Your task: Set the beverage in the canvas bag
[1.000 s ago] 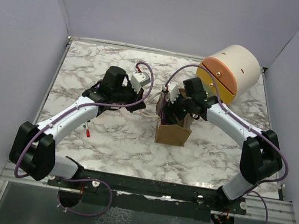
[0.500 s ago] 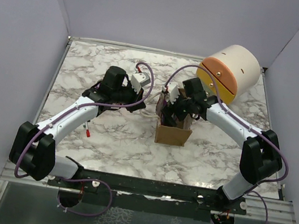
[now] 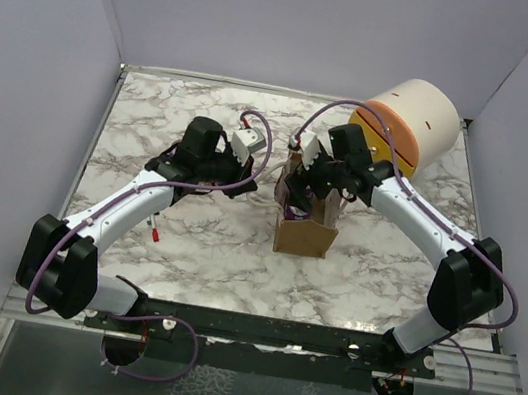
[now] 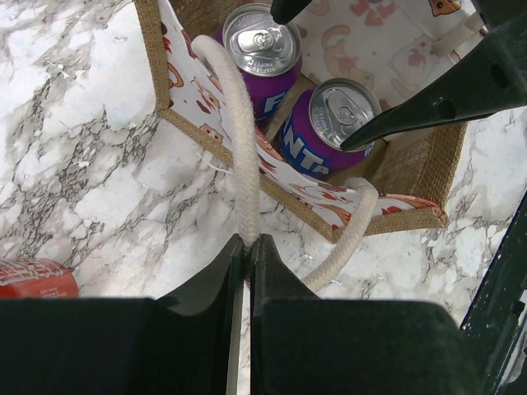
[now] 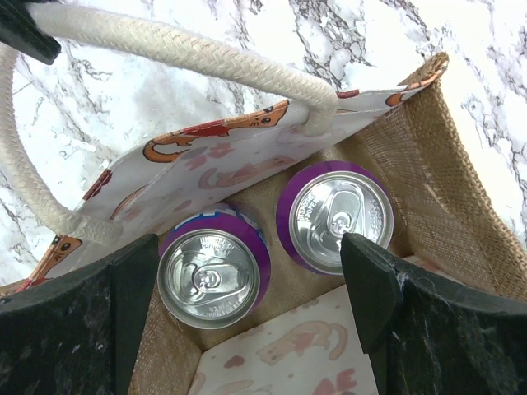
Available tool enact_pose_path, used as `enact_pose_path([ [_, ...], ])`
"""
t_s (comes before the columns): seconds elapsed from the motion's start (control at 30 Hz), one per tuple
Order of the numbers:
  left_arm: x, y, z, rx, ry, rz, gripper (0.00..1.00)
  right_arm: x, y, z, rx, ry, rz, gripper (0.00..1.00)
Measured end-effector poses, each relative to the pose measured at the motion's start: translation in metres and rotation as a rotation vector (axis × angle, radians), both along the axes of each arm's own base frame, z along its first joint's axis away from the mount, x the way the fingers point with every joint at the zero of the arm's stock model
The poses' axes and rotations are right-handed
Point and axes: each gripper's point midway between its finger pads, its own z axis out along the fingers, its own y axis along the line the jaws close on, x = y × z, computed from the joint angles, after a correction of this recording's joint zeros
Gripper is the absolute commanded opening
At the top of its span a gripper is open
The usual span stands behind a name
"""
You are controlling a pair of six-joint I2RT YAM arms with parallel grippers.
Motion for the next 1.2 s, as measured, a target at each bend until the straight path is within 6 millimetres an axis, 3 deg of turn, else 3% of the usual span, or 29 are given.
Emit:
enact_pose_path([
  [0.3, 0.0, 0.0, 0.0, 0.003, -0.005, -0.003, 0.0, 0.001, -0.004, 0.021, 0.011, -0.062, -0.001, 0.89],
  [0.6, 0.0, 0.0, 0.0, 0.004, -0.008, -0.005, 0.0, 0.014, -0.006, 0.081, 0.049, -0.2, -0.015, 0.88],
  [0.77, 0.0, 0.0, 0.0, 0.004, -0.007, -0.005, 0.03, 0.012, -0.013, 0.116, 0.066, -0.285, -0.01, 0.88],
  [0.97, -0.003, 0.0, -0.001, 0.0, 0.002, -0.02, 0.13, 0.01, -0.039, 0.143, 0.068, -0.342, -0.042, 0.88],
  [1.2, -0.004, 0.005, 0.004, -0.01, 0.011, -0.033, 0.22, 0.018, -0.108, 0.161, 0.081, -0.379, -0.203, 0.88],
])
